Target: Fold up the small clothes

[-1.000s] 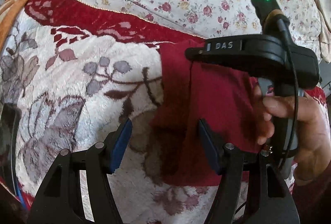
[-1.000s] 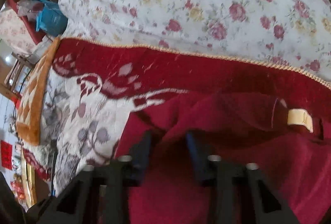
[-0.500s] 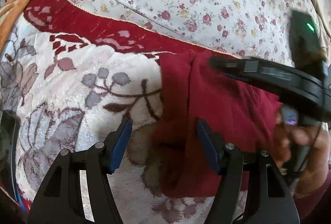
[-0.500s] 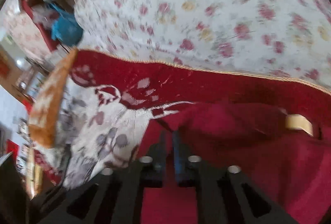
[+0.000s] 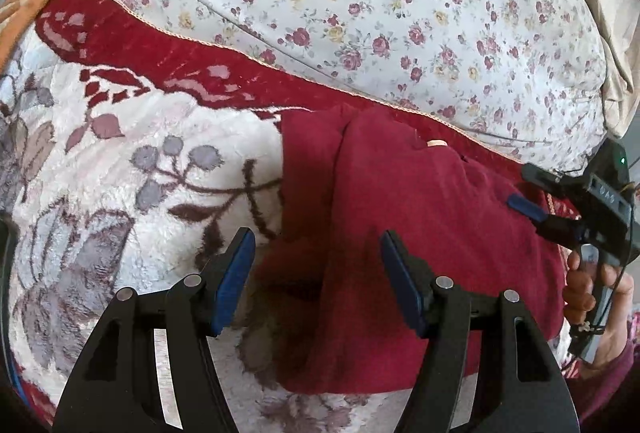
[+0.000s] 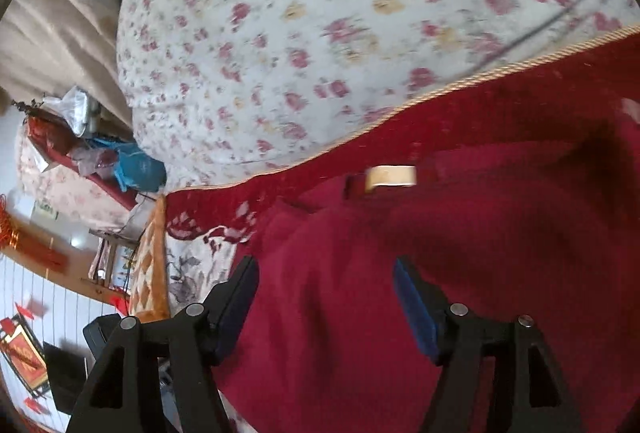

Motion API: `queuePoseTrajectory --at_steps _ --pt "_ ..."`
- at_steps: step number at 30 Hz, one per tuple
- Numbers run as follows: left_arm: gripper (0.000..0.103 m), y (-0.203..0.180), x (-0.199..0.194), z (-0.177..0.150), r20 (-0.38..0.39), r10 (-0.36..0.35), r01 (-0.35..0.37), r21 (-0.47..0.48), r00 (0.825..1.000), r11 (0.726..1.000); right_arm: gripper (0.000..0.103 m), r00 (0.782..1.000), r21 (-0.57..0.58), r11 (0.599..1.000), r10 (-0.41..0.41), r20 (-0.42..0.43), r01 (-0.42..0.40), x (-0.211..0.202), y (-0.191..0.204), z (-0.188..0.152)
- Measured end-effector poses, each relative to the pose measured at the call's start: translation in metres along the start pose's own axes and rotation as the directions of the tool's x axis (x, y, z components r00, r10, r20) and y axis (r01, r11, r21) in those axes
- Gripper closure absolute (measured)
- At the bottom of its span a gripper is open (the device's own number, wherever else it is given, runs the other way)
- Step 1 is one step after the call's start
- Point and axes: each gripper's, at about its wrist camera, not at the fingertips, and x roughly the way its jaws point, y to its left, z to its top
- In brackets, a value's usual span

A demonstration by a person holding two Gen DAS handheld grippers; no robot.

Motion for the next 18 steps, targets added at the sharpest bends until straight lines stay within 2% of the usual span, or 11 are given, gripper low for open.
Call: queuePoseTrajectory --at_steps 4,6,10,13,18 --pt "0.038 0.002 0.007 0.002 -0.023 -0.002 0.002 -0.022 1.0 1.0 0.036 0.986 -0.039 0.987 -0.15 0.066 0.153 -0.024 -0.018 0.002" --pt "0.038 0.004 0.01 0.003 -0.031 0.003 -0.004 -0.034 1.0 0.999 0.036 0.965 -0.02 0.972 -0.232 0.119 0.236 -0.037 -0.033 0.005" --pt "0.038 0.008 0.017 0.006 -0.055 -0.013 0.009 -0.065 0.998 0.998 0.036 0.925 0.038 0.943 -0.331 0.186 0.33 -0.047 -0.06 0.01" --pt "0.037 0.008 0.021 0.006 -0.071 -0.006 0.001 -0.063 0.997 0.998 0.036 0.921 0.08 0.936 -0.351 0.166 0.342 -0.037 -0.08 0.016" --pt "0.037 0.009 0.022 0.004 -0.085 -0.023 0.017 -0.073 0.996 0.997 0.036 0.894 0.025 0.908 -0.417 0.166 0.419 -0.028 -0.072 0.024"
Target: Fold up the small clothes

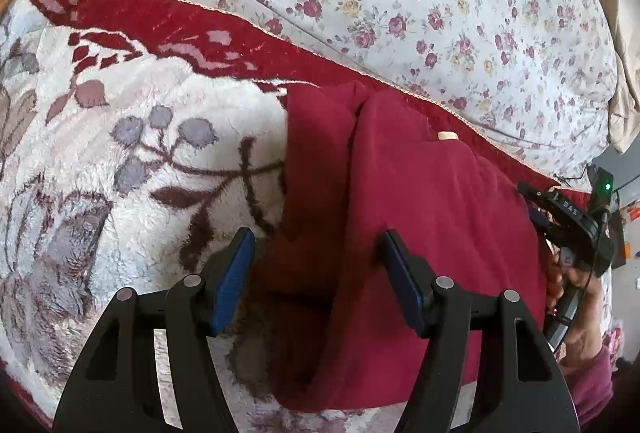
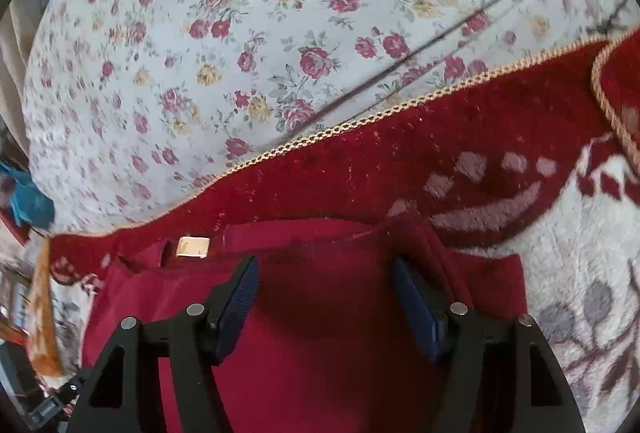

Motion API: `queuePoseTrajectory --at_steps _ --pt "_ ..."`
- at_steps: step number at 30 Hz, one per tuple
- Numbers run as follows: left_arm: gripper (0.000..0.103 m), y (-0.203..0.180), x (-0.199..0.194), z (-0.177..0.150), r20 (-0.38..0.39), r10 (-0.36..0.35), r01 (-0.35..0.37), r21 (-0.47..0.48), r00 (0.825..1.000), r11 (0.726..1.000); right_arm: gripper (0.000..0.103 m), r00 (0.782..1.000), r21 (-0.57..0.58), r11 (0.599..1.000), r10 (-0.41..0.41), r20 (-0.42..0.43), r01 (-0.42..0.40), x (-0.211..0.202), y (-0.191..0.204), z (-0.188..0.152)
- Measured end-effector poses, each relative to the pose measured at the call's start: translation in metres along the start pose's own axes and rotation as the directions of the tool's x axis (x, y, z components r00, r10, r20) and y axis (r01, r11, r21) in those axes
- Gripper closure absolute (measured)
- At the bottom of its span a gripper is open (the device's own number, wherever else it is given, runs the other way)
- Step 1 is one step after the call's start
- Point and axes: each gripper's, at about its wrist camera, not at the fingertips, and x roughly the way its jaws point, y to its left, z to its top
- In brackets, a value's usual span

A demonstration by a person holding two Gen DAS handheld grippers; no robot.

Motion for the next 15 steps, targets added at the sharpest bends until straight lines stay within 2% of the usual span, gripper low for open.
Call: queuePoseTrajectory --at_steps 3,6,8,11,15 --pt "0.037 0.0 -0.005 -0.001 0.014 0.0 0.0 -0.004 1.0 1.0 0.036 0.999 -0.05 0.998 -0.027 0.024 0.028 -0.016 0.011 -0.004" --pt "0.037 -0.003 -0.012 -0.002 0.052 0.029 -0.03 0.019 0.998 0.999 0.036 0.999 -0.099 0.995 0.023 0.04 -0.018 -0.037 0.027 -0.014" --pt "0.037 -0.005 -0.016 -0.003 0.081 0.061 -0.064 0.034 0.995 0.997 0.036 0.998 -0.132 0.99 0.055 0.017 -0.052 -0.045 0.041 -0.022" --pt "0.037 -0.005 -0.019 -0.005 0.1 0.072 -0.077 0.043 0.992 0.996 0.036 0.996 -0.198 0.976 0.084 -0.016 -0.086 -0.05 0.064 -0.037" --pt "0.037 -0.004 -0.02 -0.007 0.119 0.104 -0.111 0.055 0.987 0.992 0.036 0.99 -0.244 0.961 0.117 -0.074 -0.132 -0.045 0.088 -0.057"
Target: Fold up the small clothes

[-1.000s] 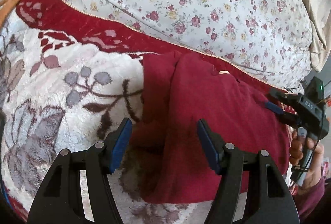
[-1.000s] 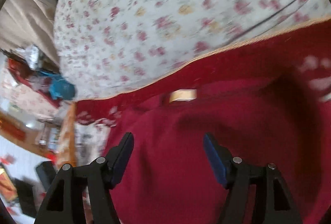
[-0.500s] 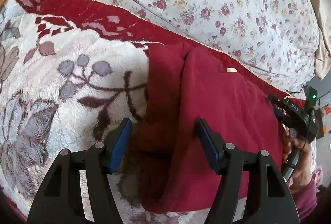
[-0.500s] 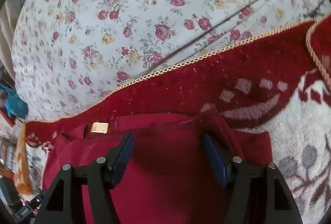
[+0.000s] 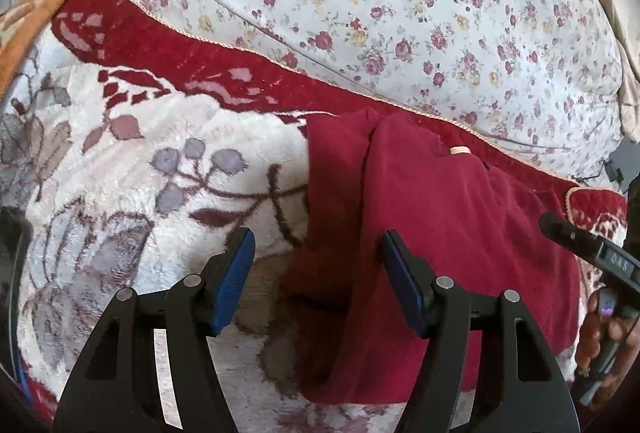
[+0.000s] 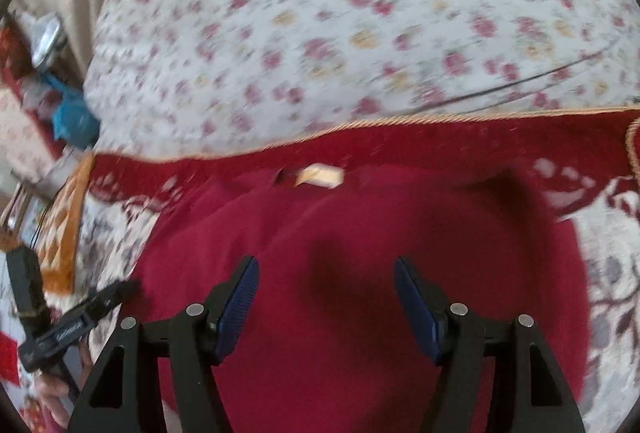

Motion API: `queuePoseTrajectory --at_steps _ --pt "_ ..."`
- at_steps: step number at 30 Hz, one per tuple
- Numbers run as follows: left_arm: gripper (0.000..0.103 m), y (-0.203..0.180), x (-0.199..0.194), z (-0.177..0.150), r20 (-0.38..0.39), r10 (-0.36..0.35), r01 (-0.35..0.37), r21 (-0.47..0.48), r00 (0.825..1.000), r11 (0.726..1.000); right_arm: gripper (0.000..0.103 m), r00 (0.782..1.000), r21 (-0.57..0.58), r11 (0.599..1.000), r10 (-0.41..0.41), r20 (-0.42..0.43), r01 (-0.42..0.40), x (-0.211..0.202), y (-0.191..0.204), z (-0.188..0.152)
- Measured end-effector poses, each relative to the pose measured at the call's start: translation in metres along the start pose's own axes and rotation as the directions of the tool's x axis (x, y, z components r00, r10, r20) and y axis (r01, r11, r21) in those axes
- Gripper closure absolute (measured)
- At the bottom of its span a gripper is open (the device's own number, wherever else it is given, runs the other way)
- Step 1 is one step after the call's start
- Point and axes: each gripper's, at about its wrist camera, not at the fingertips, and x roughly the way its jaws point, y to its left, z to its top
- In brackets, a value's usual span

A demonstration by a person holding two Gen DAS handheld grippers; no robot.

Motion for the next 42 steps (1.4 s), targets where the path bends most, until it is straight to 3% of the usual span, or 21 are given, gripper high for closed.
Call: queuePoseTrajectory --at_steps 10,18,20,24,27,32,37,38,39,40,42 --pt "0.037 -0.002 0.002 -0.002 0.002 0.02 -0.02 0.028 1.0 0.999 0.036 0.996 -0.126 0.991 0.035 -0.077 -0.044 0.046 0.062 -0.011" --pt "0.037 -0.003 0.009 0.0 -0.024 0.016 -0.015 0.034 1.0 0.999 0.036 0.999 -0.212 0.977 0.03 -0.032 -0.036 0.07 0.104 0.0" --pt "0.037 -0.003 0.01 0.0 -0.026 0.015 -0.014 0.034 1.0 0.999 0.041 0.999 -0.239 0.971 0.027 -0.036 -0.035 0.081 0.116 0.004" --pt "0.037 0.001 0.013 0.002 -0.049 -0.003 0.004 0.018 0.999 1.0 0.042 0.993 -0.295 0.956 -0.023 -0.111 -0.01 0.117 0.135 0.013" --pt "0.037 0.007 0.009 0.004 -0.057 -0.038 0.038 -0.014 0.998 0.999 0.042 0.992 -0.262 0.965 -0.024 -0.127 -0.01 0.118 0.137 0.026" --pt "0.037 0.002 0.007 0.002 -0.055 -0.029 0.03 0.014 0.998 0.999 0.042 0.995 -0.21 0.975 0.054 -0.08 -0.07 0.099 0.15 0.045" --pt "0.037 0.005 0.007 0.002 -0.062 -0.038 0.039 0.001 0.997 0.999 0.04 0.972 -0.195 0.979 0.016 -0.234 -0.063 0.146 0.163 0.047" --pt "0.037 0.007 0.006 0.003 -0.064 -0.043 0.043 -0.005 0.997 0.999 0.05 0.97 -0.186 0.981 0.004 -0.241 -0.051 0.156 0.162 0.046" --pt "0.037 0.008 0.005 0.003 -0.066 -0.048 0.048 -0.009 0.997 0.999 0.071 0.976 -0.196 0.98 -0.01 -0.216 -0.034 0.157 0.162 0.046" --pt "0.037 0.008 0.004 0.003 -0.066 -0.052 0.051 -0.011 0.996 0.999 0.08 0.982 -0.21 0.977 -0.007 -0.189 -0.034 0.153 0.163 0.045" --pt "0.037 0.007 0.002 0.004 -0.062 -0.051 0.051 -0.006 0.997 0.999 0.089 0.986 -0.256 0.965 0.014 -0.165 -0.056 0.142 0.173 0.045"
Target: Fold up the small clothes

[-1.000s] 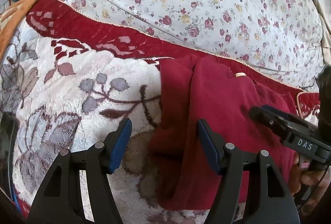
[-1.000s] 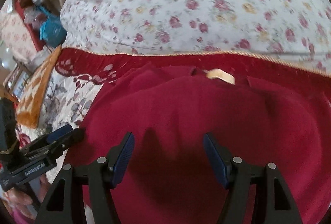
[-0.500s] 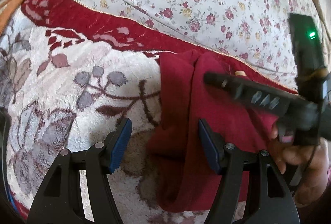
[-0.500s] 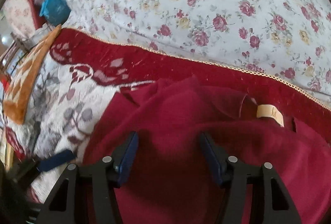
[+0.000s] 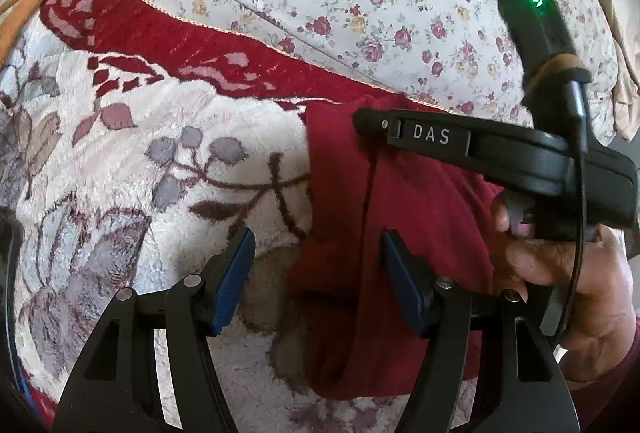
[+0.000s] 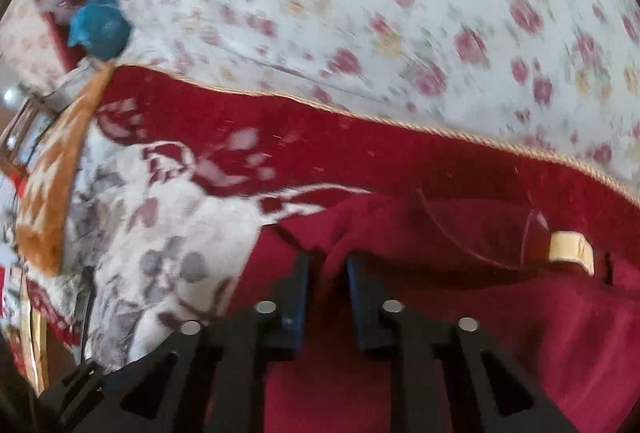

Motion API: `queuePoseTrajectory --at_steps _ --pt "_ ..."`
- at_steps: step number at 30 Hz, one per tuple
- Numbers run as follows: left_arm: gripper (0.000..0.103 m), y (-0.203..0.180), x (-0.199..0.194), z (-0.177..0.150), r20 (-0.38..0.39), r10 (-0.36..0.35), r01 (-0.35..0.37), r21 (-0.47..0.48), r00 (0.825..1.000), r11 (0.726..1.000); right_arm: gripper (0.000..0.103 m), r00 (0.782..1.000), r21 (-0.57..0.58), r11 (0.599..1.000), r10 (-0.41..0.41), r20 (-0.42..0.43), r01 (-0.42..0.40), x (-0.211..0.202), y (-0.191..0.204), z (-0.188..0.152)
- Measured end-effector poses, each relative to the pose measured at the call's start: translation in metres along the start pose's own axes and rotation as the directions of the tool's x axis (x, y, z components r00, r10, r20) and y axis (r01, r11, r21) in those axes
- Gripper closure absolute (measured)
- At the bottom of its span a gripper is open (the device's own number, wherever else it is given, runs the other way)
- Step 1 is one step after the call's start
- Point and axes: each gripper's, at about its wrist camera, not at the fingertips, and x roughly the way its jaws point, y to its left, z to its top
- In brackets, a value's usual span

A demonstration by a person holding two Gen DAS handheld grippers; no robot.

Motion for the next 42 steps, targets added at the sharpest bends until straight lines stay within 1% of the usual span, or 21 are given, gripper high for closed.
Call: queuePoseTrajectory --at_steps 3,7,11,12,13,15,17,20,21,22,24,25,27,28,29,30,34,36,40,41,42 --pt "0.037 -0.004 0.002 0.0 -0.002 0.012 -0.012 0.013 1.0 1.0 0.092 0.999 -0.076 0.997 -0.026 0.018 0.028 -0.005 0.012 0.003" --pt "0.037 -0.004 0.007 0.0 -0.018 0.021 -0.021 0.015 1.0 1.0 0.092 1.0 -0.035 0.999 -0.004 -0.019 0.003 0.015 0.003 0.002" --pt "0.037 -0.004 0.007 -0.001 -0.02 0.02 -0.019 0.011 1.0 1.0 0.091 1.0 -0.03 0.999 0.021 0.01 -0.021 0.004 0.001 -0.001" --pt "0.037 -0.004 0.007 -0.001 -0.019 0.021 -0.021 0.013 1.0 1.0 0.083 0.999 -0.01 0.999 0.039 0.016 -0.039 -0.001 -0.002 -0.001" --pt "0.037 -0.004 0.008 -0.001 -0.019 0.022 -0.022 0.013 1.0 1.0 0.064 0.998 0.011 0.998 0.063 0.019 -0.063 -0.006 -0.005 -0.001" --pt "0.037 -0.004 0.008 -0.001 -0.022 0.021 -0.021 0.01 1.0 1.0 0.041 0.994 0.043 0.994 0.104 0.028 -0.106 -0.014 -0.008 0.0" --pt "0.037 -0.003 0.008 -0.001 -0.024 0.018 -0.018 0.006 1.0 1.0 0.039 0.997 0.026 0.996 0.08 0.018 -0.081 -0.016 -0.003 -0.001" --pt "0.037 -0.002 0.007 -0.002 -0.028 0.017 -0.017 0.001 0.999 1.0 0.039 0.998 -0.016 0.999 0.036 -0.053 -0.037 -0.001 0.006 -0.002" --pt "0.037 -0.002 0.007 -0.002 -0.029 0.017 -0.017 0.0 0.999 1.0 0.036 0.997 -0.025 0.999 0.026 -0.075 -0.028 0.005 0.009 -0.003" --pt "0.037 -0.002 0.008 -0.002 -0.032 0.017 -0.017 0.0 0.999 1.0 0.029 0.996 -0.037 0.999 0.015 -0.086 -0.018 0.011 0.012 -0.004" --pt "0.036 -0.002 0.008 -0.002 -0.035 0.018 -0.018 -0.002 0.999 1.0 0.02 0.997 -0.081 0.997 0.0 -0.079 -0.006 0.02 0.017 -0.005" --pt "0.035 -0.002 0.009 -0.002 -0.037 0.02 -0.02 -0.003 0.999 1.0 0.02 0.997 -0.096 0.995 -0.007 -0.077 0.0 0.023 0.019 -0.005" --pt "0.034 -0.002 0.01 -0.002 -0.039 0.023 -0.023 -0.004 0.999 1.0 0.02 0.997 -0.116 0.993 -0.028 -0.074 0.019 0.027 0.019 -0.005" --pt "0.034 -0.002 0.011 -0.002 -0.041 0.022 -0.022 -0.007 0.999 1.0 0.025 0.997 -0.118 0.993 -0.029 -0.07 0.021 0.027 0.018 -0.005" --pt "0.033 -0.002 0.012 -0.002 -0.043 0.019 -0.02 -0.01 0.999 1.0 0.032 0.997 -0.112 0.993 -0.037 -0.062 0.03 0.025 0.016 -0.005" --pt "0.031 -0.002 0.013 -0.002 -0.048 0.013 -0.014 -0.013 0.999 1.0 0.043 0.997 -0.103 0.994 -0.052 -0.049 0.047 0.023 0.013 -0.005" --pt "0.03 -0.005 0.015 -0.004 -0.055 -0.006 0.006 -0.012 0.998 1.0 0.068 1.0 -0.064 0.998 0.011 -0.019 -0.012 0.007 -0.001 -0.006" --pt "0.029 -0.008 0.015 -0.005 -0.046 -0.002 0.001 -0.003 0.999 1.0 0.074 0.998 -0.041 0.998 0.056 0.002 -0.056 -0.005 -0.008 -0.008" --pt "0.03 -0.011 0.014 -0.006 -0.023 -0.028 0.028 -0.008 0.999 1.0 0.079 0.992 0.027 0.992 0.125 0.035 -0.126 -0.024 -0.028 -0.011" --pt "0.032 -0.012 0.014 -0.007 -0.019 -0.063 0.062 -0.013 0.998 0.998 0.079 0.99 0.038 0.99 0.132 0.038 -0.134 -0.025 -0.031 -0.012" --pt "0.039 -0.012 0.013 -0.007 -0.021 -0.088 0.088 -0.02 0.996 0.996 0.08 0.989 0.051 0.988 0.141 0.041 -0.143 -0.027 -0.034 -0.013"
